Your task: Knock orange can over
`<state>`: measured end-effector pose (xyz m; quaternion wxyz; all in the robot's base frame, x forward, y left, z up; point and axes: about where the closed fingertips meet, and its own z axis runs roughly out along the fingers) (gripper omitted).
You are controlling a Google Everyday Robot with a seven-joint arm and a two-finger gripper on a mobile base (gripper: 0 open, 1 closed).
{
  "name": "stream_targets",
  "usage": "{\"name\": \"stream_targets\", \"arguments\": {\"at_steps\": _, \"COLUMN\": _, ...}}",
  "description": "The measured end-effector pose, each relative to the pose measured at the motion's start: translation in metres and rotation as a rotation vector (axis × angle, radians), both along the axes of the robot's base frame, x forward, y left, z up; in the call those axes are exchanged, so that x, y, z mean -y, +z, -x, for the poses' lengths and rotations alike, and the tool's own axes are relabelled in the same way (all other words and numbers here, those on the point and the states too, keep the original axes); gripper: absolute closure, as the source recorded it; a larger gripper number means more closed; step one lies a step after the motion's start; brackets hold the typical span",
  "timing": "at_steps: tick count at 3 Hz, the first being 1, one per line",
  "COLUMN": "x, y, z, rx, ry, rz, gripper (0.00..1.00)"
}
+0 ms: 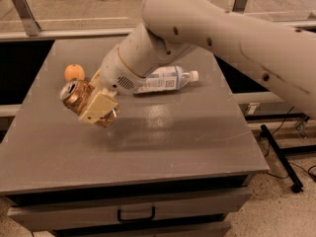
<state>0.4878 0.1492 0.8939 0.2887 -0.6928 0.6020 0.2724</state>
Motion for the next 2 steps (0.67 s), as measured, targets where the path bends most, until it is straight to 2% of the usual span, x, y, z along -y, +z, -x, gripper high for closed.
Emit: {"name": "stream_targets", "arguments": {"at_steps": 2, "x": 0.025, "y": -0.011, "z": -0.004, "rx": -0.006, "ry": -0.056, "rz": 0.436, "gripper": 1.00}}
